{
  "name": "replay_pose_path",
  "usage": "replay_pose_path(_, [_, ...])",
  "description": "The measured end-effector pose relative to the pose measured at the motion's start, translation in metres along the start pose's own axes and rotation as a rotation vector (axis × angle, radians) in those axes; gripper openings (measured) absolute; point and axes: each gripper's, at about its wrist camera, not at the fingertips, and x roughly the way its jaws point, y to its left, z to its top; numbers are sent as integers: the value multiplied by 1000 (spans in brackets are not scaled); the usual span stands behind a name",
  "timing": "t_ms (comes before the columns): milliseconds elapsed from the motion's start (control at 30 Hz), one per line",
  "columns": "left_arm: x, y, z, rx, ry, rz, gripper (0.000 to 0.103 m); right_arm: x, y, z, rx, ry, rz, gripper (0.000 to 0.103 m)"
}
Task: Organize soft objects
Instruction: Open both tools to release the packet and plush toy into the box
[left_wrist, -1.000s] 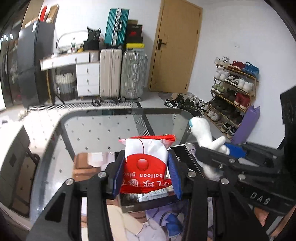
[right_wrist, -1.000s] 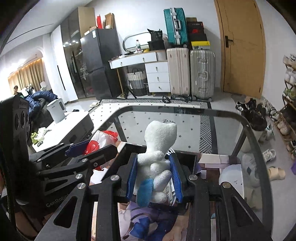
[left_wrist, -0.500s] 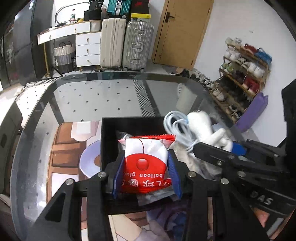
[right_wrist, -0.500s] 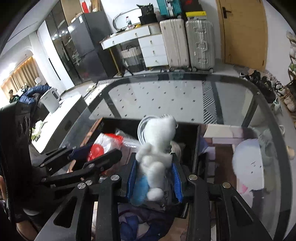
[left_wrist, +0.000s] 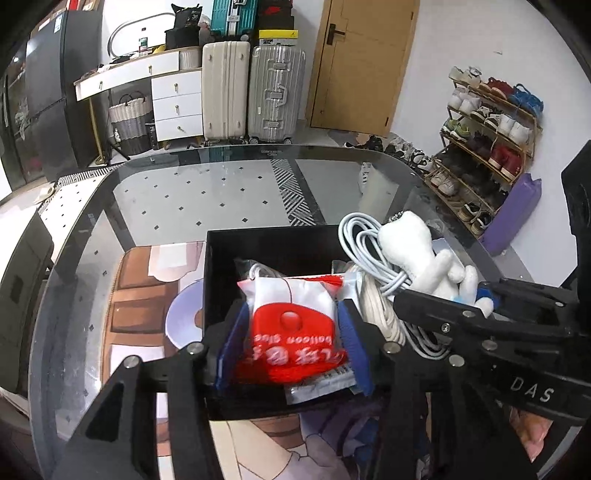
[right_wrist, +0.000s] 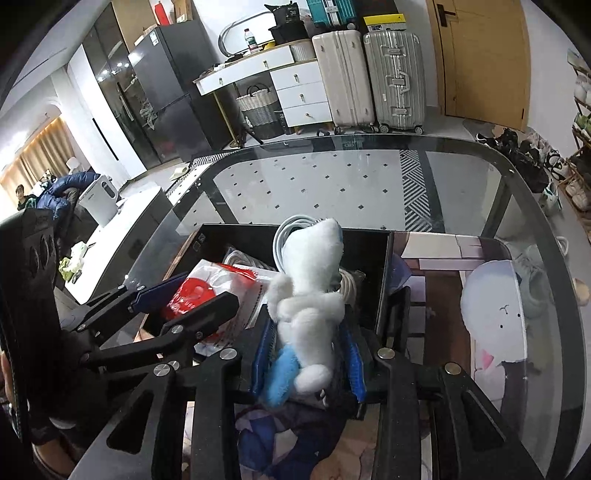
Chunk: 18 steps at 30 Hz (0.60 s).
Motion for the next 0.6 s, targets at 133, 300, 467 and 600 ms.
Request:
replay_pose_path(133, [-9, 3, -1, -7, -15, 4, 65, -13, -3, 0, 0, -26, 18, 48])
replay_pose_path(300, [-22, 7, 1, -10, -46, 9, 77, -28, 0, 0, -6, -52, 58, 48])
replay_pose_path(467, [-36, 14, 1, -24, -74, -3, 83, -41, 4, -1, -3, -66, 78, 48])
replay_pose_path(600, [-57, 16, 0, -30, -122, -14, 84, -56, 16, -6, -32, -93, 80, 48])
